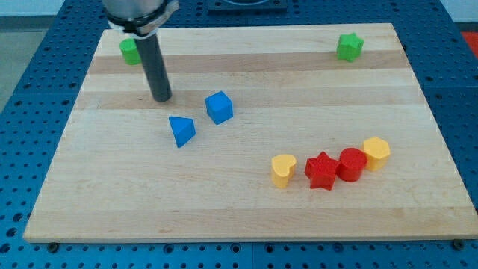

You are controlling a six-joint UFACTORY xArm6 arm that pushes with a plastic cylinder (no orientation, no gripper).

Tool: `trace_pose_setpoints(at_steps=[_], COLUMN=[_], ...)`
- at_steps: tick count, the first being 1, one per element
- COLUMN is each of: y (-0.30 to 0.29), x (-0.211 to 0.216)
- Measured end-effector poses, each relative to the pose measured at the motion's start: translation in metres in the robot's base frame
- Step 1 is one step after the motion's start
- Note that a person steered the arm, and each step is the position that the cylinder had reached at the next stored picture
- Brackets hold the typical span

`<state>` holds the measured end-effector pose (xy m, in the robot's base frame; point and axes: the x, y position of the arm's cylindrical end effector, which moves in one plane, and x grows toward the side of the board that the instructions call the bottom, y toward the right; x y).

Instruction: Move the green circle closer to blue triangle

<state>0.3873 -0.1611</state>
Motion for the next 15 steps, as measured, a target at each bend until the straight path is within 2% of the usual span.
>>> trace_pose_setpoints(at_steps=[1,2,3,5,8,9,10,15], y=[-0.009,0.009,0.037,0.041,0.043,0.043,0.043,0.001], x=[0.06,0.062,0.015,-0.021,-0.058,-0.058,-0.085,-0.085])
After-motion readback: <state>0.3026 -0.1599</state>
